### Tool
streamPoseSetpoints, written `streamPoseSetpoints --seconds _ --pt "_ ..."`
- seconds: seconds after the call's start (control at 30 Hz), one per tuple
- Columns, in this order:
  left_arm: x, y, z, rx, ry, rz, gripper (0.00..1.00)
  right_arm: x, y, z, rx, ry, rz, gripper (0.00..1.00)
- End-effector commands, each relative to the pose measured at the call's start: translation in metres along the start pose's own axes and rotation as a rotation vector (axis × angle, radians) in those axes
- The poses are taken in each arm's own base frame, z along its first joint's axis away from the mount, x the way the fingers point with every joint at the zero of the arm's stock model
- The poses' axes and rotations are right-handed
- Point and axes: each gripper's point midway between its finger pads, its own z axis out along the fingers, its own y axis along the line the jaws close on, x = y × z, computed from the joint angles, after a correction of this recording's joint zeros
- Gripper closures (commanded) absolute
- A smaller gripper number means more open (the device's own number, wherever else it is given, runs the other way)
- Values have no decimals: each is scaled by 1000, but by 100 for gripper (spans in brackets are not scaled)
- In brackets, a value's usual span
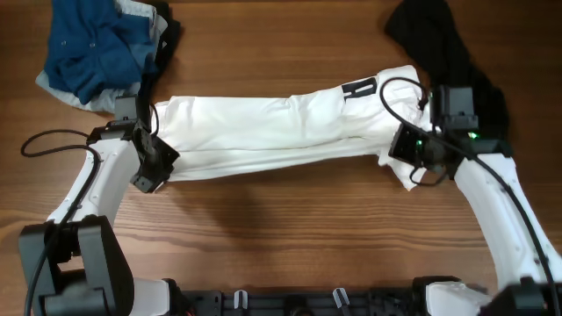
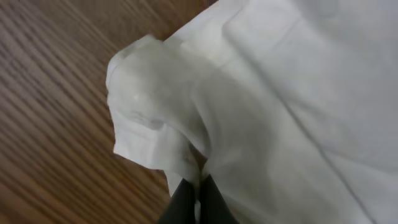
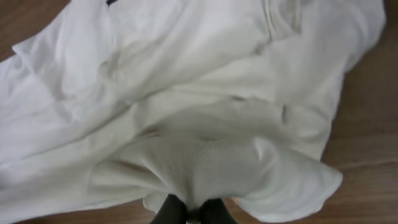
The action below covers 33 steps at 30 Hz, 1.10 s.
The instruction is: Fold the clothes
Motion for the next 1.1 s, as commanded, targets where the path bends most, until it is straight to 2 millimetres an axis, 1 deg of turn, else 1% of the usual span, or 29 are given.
streamPoseSetpoints --seconds 0.0,0.07,0.17,0.3,0.43,0.63,0.73,0.8,0.83,0.87,0.9,0.93,0.97,1.0,1.03,1.07 --pt "-25 -5 -8 9 -108 4 96 -25 -11 21 57 -46 -36 96" --pt "-32 -12 -9 38 -137 1 96 -35 -9 34 49 -67 -39 96" --pt "-44 -23 -12 86 -187 -3 96 -45 -6 42 32 -92 -44 96" --pt "-58 -37 -16 145 -246 -8 96 -56 -1 42 17 -136 -60 96" --pt "-67 -46 -17 176 -279 -11 96 -63 0 40 15 -167 -78 96" --pt "-70 -54 -11 192 -290 -3 95 -67 2 40 9 -182 -79 96" --pt "-67 -57 -7 195 -279 7 93 -67 0 40 20 -184 -78 96" --pt "-65 -60 -5 195 -276 15 87 -67 -1 40 24 -185 -77 96" --pt "-64 -61 -4 196 -275 19 86 -67 -1 40 24 -184 -77 96" --pt "-63 -63 -4 197 -274 23 82 -67 -1 40 25 -183 -77 96" --pt "-63 -65 -2 198 -274 27 75 -67 -1 40 25 -183 -77 96" --pt "-62 -66 -1 200 -274 30 58 -67 -1 40 25 -183 -77 96" --pt "-62 -67 0 201 -274 33 36 -67 -1 40 25 -184 -77 96" --pt "-62 -68 0 202 -275 34 20 -67 -1 40 25 -185 -77 96" --pt "-62 -68 0 202 -275 35 8 -67 -1 40 26 -186 -77 96" --pt "-62 -68 0 202 -275 35 0 -68 -1 40 28 -186 -77 96"
